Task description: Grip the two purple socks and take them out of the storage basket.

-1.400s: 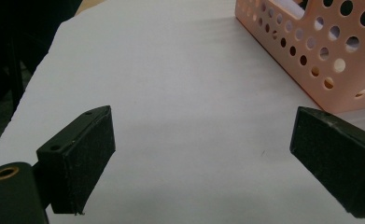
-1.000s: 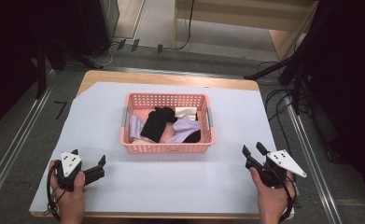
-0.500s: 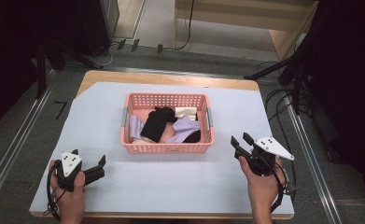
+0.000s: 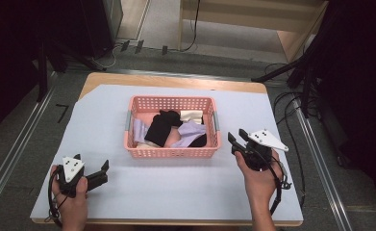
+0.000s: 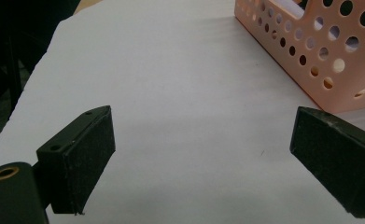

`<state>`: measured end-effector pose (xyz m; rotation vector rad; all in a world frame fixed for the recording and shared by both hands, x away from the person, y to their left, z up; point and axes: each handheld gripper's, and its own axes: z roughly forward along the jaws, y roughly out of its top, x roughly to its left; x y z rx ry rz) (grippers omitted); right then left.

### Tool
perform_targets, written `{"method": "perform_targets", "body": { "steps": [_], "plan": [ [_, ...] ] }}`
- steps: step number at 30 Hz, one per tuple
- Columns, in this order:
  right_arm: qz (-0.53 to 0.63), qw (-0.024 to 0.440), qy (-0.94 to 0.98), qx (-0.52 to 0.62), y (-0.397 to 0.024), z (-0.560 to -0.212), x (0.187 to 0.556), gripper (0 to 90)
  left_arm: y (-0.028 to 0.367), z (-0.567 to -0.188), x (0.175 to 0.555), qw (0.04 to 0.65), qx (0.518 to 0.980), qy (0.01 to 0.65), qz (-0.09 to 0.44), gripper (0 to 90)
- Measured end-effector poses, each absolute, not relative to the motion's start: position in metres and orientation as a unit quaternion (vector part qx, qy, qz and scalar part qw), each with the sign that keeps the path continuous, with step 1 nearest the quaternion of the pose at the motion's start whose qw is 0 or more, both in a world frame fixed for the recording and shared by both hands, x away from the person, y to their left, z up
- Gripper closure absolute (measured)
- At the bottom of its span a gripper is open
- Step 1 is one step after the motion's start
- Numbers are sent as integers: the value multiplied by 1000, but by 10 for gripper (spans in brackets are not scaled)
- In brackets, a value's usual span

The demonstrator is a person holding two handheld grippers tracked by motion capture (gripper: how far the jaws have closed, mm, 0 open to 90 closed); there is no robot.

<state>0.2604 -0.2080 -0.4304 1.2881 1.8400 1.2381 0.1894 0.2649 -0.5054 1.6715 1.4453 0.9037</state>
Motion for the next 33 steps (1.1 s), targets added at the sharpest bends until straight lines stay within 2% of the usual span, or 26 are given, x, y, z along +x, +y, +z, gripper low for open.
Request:
{"method": "perform_targets", "body": {
  "steps": [15, 22, 33],
  "plan": [
    [438, 256, 715, 482, -177, -427, 285, 597, 265, -505, 189, 367, 652, 563, 352, 75],
    [431, 229, 725, 486, -161, -430, 294, 638, 265, -505, 189, 366, 653, 562, 352, 75],
    [404, 197, 745, 492, -134, -440, 307, 641, 265, -506, 190, 368, 652, 562, 352, 75]
  ]
}}
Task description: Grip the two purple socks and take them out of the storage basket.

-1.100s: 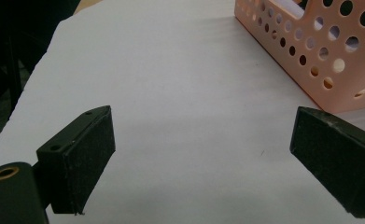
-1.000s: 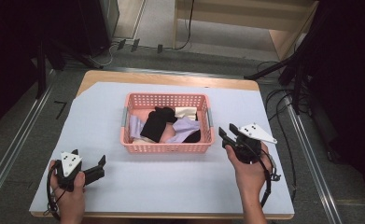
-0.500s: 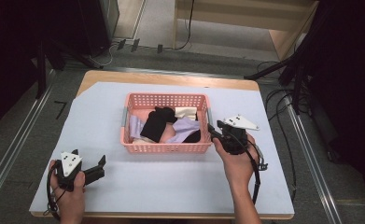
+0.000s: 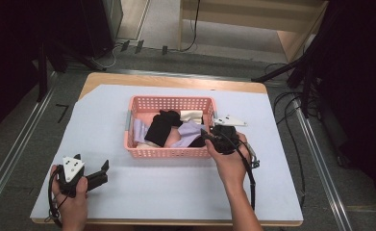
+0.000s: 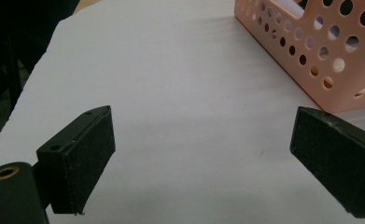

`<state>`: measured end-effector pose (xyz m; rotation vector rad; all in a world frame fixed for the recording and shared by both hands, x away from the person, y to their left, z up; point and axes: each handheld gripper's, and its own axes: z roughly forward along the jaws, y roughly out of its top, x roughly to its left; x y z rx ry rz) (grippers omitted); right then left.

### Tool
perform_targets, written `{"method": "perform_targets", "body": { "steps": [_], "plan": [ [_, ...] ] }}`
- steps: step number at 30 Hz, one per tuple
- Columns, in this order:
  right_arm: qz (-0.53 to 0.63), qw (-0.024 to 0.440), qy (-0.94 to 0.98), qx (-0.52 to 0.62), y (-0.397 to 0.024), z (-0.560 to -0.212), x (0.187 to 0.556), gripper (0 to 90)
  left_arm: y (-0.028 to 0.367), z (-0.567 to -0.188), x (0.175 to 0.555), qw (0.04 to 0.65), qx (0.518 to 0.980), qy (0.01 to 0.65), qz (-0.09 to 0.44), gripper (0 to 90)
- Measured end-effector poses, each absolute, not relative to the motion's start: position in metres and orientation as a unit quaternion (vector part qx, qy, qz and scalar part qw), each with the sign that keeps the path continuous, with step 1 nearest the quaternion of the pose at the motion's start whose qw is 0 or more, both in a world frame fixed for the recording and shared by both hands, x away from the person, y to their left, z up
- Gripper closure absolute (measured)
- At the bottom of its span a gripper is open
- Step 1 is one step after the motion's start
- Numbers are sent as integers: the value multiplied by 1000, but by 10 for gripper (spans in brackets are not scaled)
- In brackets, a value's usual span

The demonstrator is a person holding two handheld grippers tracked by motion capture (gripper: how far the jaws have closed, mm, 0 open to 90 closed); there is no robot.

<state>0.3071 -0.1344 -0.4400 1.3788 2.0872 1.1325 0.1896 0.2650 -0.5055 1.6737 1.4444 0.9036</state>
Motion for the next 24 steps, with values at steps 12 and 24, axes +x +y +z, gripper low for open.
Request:
{"method": "perform_targets", "body": {
  "steps": [12, 24],
  "plan": [
    [372, 186, 759, 502, -110, -453, 320, 644, 265, -506, 190, 367, 651, 564, 350, 75],
    [337, 174, 760, 528, -98, -458, 331, 565, 265, -505, 190, 368, 651, 565, 349, 75]
  ]
}}
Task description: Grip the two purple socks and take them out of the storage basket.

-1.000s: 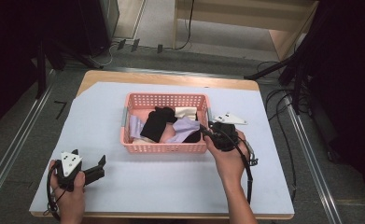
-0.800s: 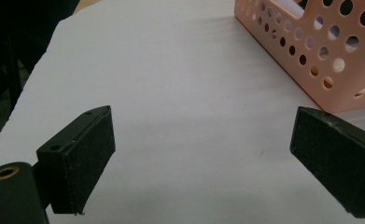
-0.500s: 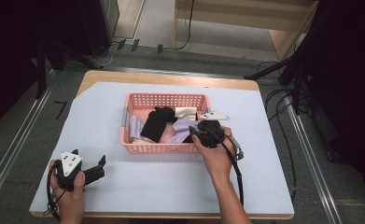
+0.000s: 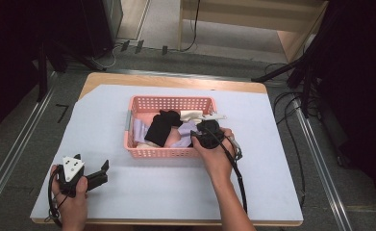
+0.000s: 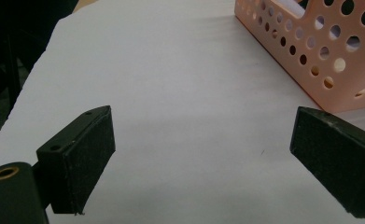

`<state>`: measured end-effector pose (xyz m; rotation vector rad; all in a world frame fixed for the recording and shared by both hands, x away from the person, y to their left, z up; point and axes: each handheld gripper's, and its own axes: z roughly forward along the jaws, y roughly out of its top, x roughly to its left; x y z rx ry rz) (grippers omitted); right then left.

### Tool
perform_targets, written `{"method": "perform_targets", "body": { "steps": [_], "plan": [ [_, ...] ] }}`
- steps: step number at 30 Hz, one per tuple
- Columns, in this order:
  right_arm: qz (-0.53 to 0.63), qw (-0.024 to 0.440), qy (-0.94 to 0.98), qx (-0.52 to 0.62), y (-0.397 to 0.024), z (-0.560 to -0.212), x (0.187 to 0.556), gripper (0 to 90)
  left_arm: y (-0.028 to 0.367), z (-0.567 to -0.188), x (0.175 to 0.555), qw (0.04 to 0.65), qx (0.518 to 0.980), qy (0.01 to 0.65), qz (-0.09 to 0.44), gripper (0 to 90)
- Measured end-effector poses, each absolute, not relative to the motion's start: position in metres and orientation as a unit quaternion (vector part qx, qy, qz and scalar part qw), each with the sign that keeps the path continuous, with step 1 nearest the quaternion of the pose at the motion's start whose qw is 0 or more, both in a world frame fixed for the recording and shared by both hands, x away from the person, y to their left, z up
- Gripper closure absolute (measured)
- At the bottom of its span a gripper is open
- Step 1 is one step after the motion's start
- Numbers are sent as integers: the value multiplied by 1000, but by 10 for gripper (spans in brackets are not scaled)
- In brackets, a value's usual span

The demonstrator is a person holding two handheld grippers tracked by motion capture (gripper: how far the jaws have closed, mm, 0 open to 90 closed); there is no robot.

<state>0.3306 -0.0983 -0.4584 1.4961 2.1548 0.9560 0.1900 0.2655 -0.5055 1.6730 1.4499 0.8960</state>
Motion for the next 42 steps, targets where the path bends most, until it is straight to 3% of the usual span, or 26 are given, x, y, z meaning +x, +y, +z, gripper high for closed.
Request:
{"method": "perform_targets", "body": {
  "steps": [9, 17, 25, 28, 31, 42],
  "plan": [
    [318, 150, 766, 537, -92, -459, 337, 435, 266, -505, 190, 368, 652, 564, 349, 75],
    [291, 113, 779, 544, -90, -458, 345, 444, 266, -505, 190, 367, 652, 564, 349, 75],
    [306, 148, 762, 550, -89, -459, 350, 464, 266, -505, 190, 367, 652, 564, 349, 75],
    [321, 168, 763, 535, -84, -462, 355, 376, 265, -506, 190, 367, 652, 565, 349, 75],
    [321, 165, 770, 527, -79, -465, 358, 349, 266, -506, 191, 368, 652, 564, 348, 75],
    [233, 160, 815, 506, -54, -471, 367, 404, 265, -506, 191, 367, 651, 565, 348, 75]
  ]
}}
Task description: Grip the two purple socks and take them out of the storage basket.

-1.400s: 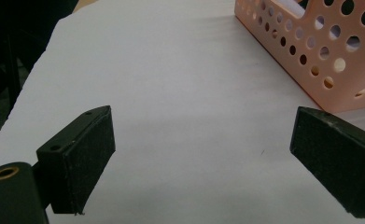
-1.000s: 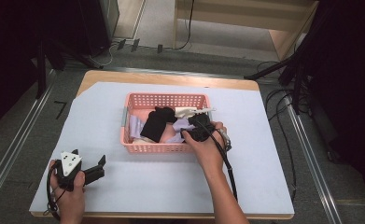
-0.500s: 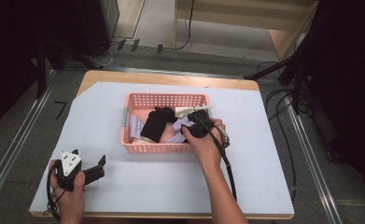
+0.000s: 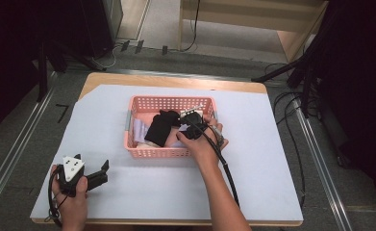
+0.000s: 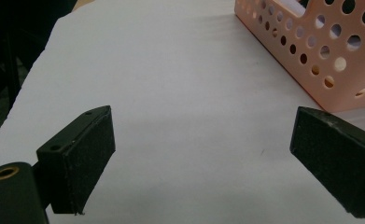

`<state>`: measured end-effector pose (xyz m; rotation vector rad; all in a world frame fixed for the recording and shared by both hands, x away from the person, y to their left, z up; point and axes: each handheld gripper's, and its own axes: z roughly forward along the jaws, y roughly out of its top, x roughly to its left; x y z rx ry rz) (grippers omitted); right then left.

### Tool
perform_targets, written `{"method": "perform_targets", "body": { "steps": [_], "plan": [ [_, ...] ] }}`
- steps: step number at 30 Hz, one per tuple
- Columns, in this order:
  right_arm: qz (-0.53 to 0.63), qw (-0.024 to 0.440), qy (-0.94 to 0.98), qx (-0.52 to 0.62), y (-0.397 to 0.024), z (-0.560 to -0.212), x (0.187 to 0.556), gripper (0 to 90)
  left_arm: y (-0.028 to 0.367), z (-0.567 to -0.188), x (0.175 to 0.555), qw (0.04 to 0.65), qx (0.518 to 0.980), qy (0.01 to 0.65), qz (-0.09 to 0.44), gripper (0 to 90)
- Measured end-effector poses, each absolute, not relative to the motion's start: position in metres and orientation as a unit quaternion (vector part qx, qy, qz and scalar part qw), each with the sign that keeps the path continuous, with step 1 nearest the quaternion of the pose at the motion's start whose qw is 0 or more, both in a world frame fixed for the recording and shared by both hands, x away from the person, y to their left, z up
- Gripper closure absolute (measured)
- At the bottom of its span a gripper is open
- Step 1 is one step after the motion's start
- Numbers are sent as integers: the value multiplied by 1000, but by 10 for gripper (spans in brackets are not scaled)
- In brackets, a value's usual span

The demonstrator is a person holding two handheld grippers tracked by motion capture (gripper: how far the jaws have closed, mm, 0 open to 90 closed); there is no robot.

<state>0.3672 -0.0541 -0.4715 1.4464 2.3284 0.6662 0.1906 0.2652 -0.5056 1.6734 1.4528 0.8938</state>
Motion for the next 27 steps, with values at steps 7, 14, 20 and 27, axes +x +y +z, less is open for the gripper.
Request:
{"method": "perform_targets", "body": {
  "steps": [7, 14, 20, 27],
  "plan": [
    [206, 143, 825, 506, -53, -475, 367, 775, 266, -506, 190, 367, 652, 565, 347, 75],
    [268, 160, 804, 505, -66, -469, 361, 900, 266, -506, 191, 367, 651, 566, 347, 75],
    [310, 173, 778, 519, -78, -452, 355, 900, 265, -506, 191, 368, 651, 567, 347, 75],
    [261, 119, 780, 556, -93, -445, 346, 650, 265, -506, 191, 365, 654, 564, 347, 75]
  ]
}}
